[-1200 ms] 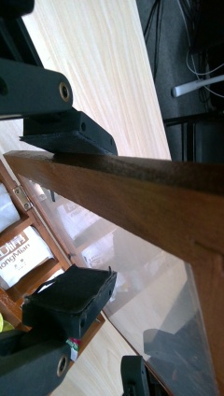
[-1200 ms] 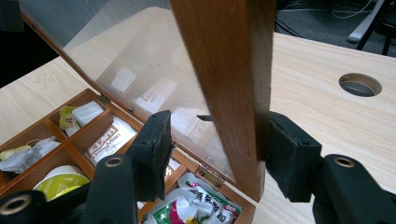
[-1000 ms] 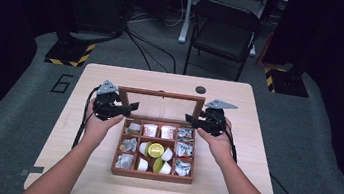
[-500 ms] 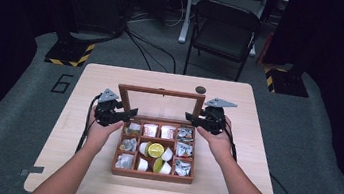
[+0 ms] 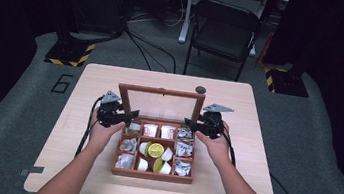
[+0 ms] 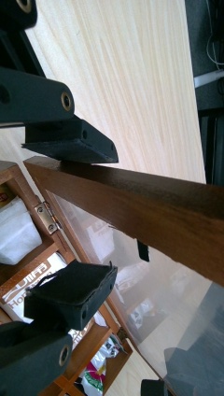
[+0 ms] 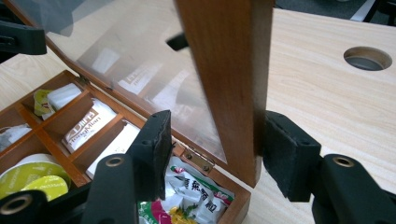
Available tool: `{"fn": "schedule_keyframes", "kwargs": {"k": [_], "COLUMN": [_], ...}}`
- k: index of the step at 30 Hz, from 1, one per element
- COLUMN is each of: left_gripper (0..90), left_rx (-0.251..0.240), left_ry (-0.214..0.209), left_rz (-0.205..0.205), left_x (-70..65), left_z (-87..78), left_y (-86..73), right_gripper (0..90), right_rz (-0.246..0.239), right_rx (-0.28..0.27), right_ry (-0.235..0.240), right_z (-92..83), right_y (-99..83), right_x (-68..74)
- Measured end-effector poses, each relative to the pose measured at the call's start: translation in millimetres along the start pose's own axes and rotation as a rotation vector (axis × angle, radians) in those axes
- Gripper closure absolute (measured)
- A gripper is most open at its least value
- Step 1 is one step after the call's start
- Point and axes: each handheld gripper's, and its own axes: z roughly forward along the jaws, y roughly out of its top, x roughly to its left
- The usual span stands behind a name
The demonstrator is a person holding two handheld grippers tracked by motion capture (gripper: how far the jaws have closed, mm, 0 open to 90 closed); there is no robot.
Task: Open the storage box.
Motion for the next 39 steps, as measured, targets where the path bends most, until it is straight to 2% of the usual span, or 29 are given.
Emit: {"fn": "schedule_keyframes", "kwargs": {"k": [4,8,13,17,20,22,30,39], "left_gripper": [39.3,41.5,42.3,41.9,41.8,41.8,41.0,41.0], "left_rx": [-0.007,0.011,0.006,0.002,0.005,0.007,0.002,-0.001], "left_ry": [0.000,0.002,-0.002,-0.001,0.004,0.005,0.007,0.025], "left_rz": [-0.007,-0.031,-0.031,-0.031,-0.029,-0.029,-0.075,-0.076], "left_x": [1.3,4.5,6.3,5.9,5.8,5.7,6.6,5.5], "left_z": [1.2,4.2,4.7,5.5,5.7,5.9,8.3,10.7], "left_y": [-6.2,-12.5,-12.2,-12.4,-12.1,-12.0,-11.0,-10.6], "right_gripper": [44.8,45.4,45.3,45.5,46.1,46.2,46.2,47.4], "right_rz": [0.000,-0.004,0.022,0.010,-0.003,0.006,0.012,-0.004], "right_rx": [-0.001,0.000,-0.013,-0.006,-0.022,-0.023,-0.028,-0.023], "right_ry": [0.004,0.006,-0.002,-0.002,-0.013,-0.019,-0.025,-0.030], "right_z": [2.9,5.8,8.5,9.7,10.2,10.0,12.7,15.3], "right_y": [-0.5,-1.4,-3.4,-4.4,-6.3,-7.4,-5.4,-3.1], "right_x": [0.3,-0.2,-0.7,-1.1,-1.1,-0.1,-1.3,-2.4]}}
